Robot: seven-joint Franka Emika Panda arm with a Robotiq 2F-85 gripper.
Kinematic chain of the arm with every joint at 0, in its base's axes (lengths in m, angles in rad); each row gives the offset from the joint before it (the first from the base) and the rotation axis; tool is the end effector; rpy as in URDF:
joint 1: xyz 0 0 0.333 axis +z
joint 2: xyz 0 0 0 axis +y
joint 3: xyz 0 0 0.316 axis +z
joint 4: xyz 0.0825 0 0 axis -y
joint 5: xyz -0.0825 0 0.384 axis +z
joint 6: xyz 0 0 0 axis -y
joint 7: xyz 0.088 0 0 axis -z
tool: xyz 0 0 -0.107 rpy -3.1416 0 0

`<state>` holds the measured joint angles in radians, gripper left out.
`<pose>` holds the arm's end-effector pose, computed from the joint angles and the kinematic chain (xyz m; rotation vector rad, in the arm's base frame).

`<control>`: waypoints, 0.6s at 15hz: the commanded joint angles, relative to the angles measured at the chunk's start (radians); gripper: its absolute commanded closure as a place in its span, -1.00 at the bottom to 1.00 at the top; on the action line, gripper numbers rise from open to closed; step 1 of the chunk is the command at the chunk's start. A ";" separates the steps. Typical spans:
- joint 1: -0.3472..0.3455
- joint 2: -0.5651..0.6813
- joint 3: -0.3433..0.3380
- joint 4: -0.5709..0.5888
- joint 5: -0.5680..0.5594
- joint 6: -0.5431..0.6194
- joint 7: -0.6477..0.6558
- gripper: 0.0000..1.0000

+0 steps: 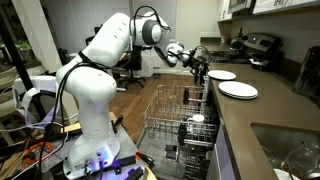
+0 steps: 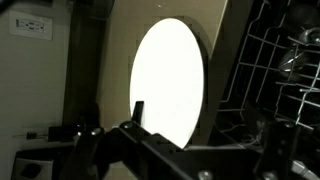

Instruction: Put the plate on the left into the dishwasher

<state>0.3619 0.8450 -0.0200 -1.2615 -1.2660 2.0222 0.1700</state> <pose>0.7361 0.2079 0.2777 1.8555 0.8405 0.2406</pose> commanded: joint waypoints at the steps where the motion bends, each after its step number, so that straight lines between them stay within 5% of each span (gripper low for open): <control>1: -0.005 0.059 0.003 0.077 -0.021 -0.034 0.009 -1.00; 9: -0.016 0.109 -0.023 0.130 -0.023 -0.026 -0.004 -1.00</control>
<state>0.3547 0.9262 -0.0433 -1.1782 -1.2660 2.0153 0.1700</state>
